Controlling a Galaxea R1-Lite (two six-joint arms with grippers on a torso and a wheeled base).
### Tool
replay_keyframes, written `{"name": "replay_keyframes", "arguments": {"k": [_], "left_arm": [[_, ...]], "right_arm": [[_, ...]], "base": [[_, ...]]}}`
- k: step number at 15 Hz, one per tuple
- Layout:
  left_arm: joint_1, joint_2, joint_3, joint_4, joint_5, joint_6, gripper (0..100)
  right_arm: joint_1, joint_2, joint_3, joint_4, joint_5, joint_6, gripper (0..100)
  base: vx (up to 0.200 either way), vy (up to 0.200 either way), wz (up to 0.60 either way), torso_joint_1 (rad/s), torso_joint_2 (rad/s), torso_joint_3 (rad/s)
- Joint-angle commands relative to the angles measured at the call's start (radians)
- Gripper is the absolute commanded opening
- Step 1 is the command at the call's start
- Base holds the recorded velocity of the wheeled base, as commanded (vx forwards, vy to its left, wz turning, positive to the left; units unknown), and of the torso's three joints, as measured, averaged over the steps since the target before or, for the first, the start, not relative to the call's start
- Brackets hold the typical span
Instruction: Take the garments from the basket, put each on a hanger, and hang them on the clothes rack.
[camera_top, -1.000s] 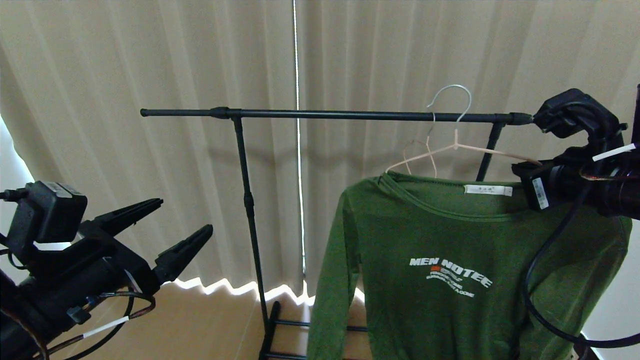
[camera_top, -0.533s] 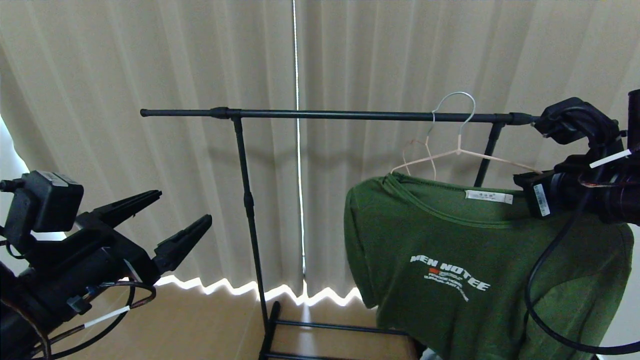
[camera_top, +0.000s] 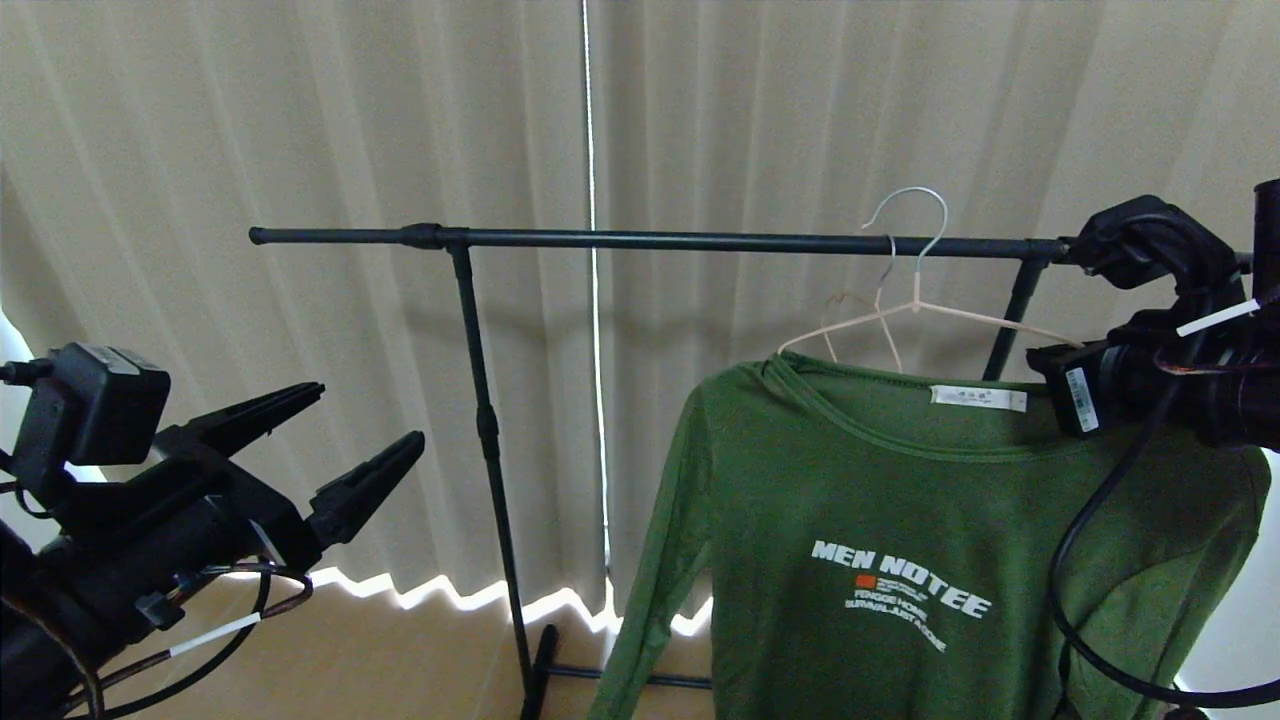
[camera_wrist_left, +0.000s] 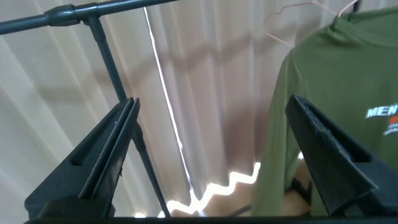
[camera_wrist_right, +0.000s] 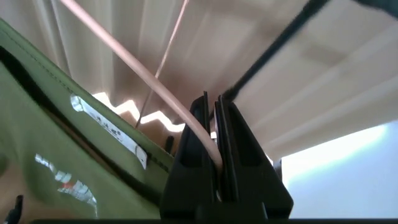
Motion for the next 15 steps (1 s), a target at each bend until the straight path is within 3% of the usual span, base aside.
{"name": "replay_keyframes", "arguments": {"k": [1,8,13,15], "left_arm": [[0.000,0.002,0.000,-0.001,0.000,0.000,100],[0.000,0.003,0.003,-0.001,0.000,0.003,100],[0.000,0.003,0.003,-0.002,0.000,0.009,100],[0.000,0.005,0.003,-0.002,0.000,0.011,100]], "right_arm": [[0.002,0.002,0.003,0.000,0.000,0.000,0],[0.004,0.019,-0.001,0.000,0.000,0.000,0],[0.030,0.042,-0.016,0.000,-0.003,0.000,0],[0.057,0.065,-0.042,0.002,-0.039,0.000,0]], "base": [[0.200,0.000,0.00,0.007,0.00,-0.002],[0.200,0.000,0.00,0.000,0.00,0.003],[0.000,0.000,0.00,0.000,0.00,0.000],[0.000,0.000,0.00,0.000,0.00,0.000]]}}
